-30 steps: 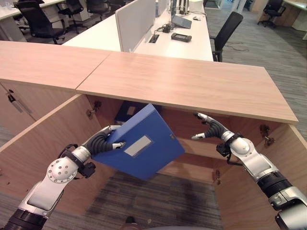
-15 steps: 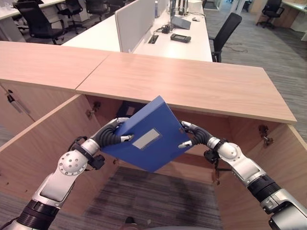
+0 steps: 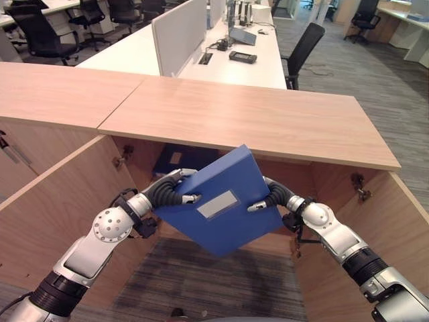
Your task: Put the empty folder in the office cabinet
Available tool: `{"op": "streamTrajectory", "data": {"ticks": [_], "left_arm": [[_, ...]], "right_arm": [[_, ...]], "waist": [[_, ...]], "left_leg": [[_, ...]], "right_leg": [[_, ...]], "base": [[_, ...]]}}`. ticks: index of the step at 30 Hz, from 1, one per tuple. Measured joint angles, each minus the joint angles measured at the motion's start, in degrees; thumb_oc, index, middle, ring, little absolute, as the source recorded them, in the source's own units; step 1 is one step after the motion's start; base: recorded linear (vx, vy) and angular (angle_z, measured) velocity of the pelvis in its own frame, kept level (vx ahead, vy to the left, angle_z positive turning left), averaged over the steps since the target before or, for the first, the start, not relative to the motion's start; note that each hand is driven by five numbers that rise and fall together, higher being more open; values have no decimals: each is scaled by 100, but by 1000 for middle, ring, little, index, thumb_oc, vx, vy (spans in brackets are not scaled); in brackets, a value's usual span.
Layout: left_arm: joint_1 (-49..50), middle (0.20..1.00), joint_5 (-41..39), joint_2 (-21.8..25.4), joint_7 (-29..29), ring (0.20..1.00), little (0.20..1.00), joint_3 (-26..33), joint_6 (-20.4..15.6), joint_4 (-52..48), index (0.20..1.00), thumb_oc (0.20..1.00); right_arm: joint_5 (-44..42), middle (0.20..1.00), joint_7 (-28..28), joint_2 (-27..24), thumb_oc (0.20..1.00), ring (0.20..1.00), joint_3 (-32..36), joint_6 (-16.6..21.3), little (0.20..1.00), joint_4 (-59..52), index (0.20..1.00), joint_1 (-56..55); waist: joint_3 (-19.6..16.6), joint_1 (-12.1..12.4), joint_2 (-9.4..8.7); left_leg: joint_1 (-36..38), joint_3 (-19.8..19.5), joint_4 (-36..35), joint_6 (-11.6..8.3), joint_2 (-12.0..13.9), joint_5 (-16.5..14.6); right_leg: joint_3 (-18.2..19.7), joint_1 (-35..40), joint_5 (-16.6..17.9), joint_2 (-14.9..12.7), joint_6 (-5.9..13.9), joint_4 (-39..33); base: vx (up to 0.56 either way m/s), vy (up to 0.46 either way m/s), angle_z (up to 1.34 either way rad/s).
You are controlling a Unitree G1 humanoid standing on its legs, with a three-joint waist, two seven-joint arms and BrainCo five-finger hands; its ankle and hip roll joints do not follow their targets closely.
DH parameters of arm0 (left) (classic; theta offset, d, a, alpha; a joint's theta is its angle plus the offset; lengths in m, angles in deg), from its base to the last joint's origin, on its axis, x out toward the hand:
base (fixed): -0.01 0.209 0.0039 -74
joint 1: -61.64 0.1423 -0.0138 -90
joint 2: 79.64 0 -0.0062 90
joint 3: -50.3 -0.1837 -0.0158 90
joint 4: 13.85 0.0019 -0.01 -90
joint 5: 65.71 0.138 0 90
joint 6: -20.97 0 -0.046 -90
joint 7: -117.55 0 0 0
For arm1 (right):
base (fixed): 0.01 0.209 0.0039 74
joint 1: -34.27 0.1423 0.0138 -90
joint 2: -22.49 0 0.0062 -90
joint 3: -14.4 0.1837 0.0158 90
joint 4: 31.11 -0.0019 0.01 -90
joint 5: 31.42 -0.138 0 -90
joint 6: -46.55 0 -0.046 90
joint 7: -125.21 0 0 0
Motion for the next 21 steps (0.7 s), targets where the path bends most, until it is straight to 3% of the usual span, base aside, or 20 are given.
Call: {"op": "streamTrajectory", "data": {"ticks": [2,3,4,10,11,12,13,15,16,18,21], "left_arm": [[-524,200,-75,71,62,200,200,-420,193,416,200,200],[-526,200,-146,114,63,200,200,-423,192,393,200,200],[-520,200,-205,165,69,200,200,-421,191,355,200,200],[-532,200,-275,205,57,200,200,-387,194,526,200,200],[-501,504,-275,129,40,504,504,-463,193,652,504,504],[-445,589,-269,76,-13,589,589,-476,204,693,589,589],[-359,1000,-271,65,-57,1000,1000,-517,207,719,1000,1000],[-9,1000,-321,-222,-96,1000,1000,-527,282,779,1000,1000],[142,1000,-713,-502,-5,1000,1000,-497,282,932,1000,1000],[155,1000,-1341,-1045,152,1000,1000,-440,298,1007,1000,1000],[269,1000,-1849,-1452,173,1000,1000,-402,182,1241,1000,1000]], "right_arm": [[17,1000,-107,84,1000,1000,-266,-63,1000,785,1000,454],[18,401,-93,2,401,401,-293,-58,401,706,401,464],[16,200,-76,-43,200,200,-296,-57,200,615,200,462],[-685,200,-286,514,200,200,-25,124,200,658,200,-71],[-993,200,-315,700,200,200,69,192,200,706,200,-443],[-1168,200,-312,829,200,200,275,233,200,706,200,-673],[-1398,200,-339,900,200,200,271,250,200,730,200,-903],[-2044,200,-275,1258,200,200,139,346,200,1325,200,-1451],[-2309,200,-274,1513,200,200,108,285,200,1734,200,-1631],[-2837,200,-370,1810,200,200,-67,-162,200,2276,200,-1826],[-3495,200,-475,2204,200,200,114,-279,200,2417,200,-2285]], "waist": [[-55,-15,44],[-54,-3,47],[-55,12,49],[-81,23,86],[-96,-10,108],[-115,2,106],[-119,-19,124],[-125,-53,151],[-136,-61,174],[-135,-10,182],[-177,-30,209]], "left_leg": [[-7,18,-1,-1,2,0],[-18,14,0,-2,2,2],[-14,7,1,-5,2,5],[9,12,1,-5,1,4],[7,10,-1,-5,2,3],[14,9,-1,-5,0,2],[12,19,-1,-6,0,2],[20,30,-1,-6,3,3],[25,35,-1,-6,3,3],[-2,26,-3,-4,3,3],[-2,37,-3,-4,4,2]], "right_leg": [[1,-14,14,1,-10,2],[1,-17,23,1,-17,5],[3,-11,23,4,-18,4],[-1,-10,18,1,-19,1],[2,-17,13,0,-14,0],[0,-6,12,-1,-14,2],[1,-15,12,-3,-14,1],[3,-15,13,0,-14,1],[8,-14,13,0,-14,1],[6,-35,13,-1,-17,0],[14,-43,-5,-1,8,2]], "base": [[-3,-1,-2],[0,0,0],[0,0,0],[0,0,0],[0,0,0],[0,0,0],[0,0,0],[-23,-12,-3],[0,0,0],[0,0,0],[-8,-16,-1]]}}
